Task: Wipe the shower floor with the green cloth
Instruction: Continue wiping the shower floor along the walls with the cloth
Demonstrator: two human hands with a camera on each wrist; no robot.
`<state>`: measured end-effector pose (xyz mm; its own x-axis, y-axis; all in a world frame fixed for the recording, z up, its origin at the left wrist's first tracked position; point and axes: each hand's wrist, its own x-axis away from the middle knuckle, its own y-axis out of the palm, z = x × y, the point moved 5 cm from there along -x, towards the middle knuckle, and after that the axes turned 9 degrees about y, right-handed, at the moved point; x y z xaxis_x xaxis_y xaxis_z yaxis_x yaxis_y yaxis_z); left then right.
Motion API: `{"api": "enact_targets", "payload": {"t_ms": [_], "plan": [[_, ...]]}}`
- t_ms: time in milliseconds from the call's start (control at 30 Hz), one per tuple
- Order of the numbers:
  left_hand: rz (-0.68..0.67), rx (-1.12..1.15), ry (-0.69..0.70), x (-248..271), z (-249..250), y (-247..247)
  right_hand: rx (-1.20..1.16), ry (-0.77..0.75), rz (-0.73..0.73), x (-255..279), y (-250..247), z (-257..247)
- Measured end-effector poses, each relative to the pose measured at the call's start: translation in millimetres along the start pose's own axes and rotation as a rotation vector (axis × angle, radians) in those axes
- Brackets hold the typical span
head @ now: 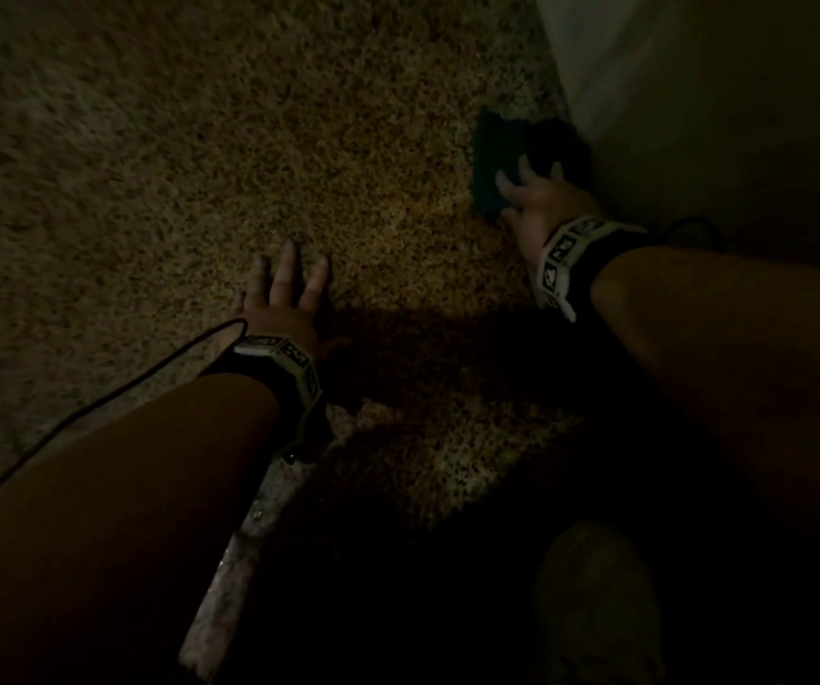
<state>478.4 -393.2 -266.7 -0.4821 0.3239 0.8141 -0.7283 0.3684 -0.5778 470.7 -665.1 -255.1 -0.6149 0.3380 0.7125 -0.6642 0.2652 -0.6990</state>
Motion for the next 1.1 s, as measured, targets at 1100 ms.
{"api": "enact_targets", "payload": {"t_ms": [1100], "plan": [[-0.025,0.023,0.136,32,-27,33,0.076,-0.04,-0.008,26,36,-71]]}}
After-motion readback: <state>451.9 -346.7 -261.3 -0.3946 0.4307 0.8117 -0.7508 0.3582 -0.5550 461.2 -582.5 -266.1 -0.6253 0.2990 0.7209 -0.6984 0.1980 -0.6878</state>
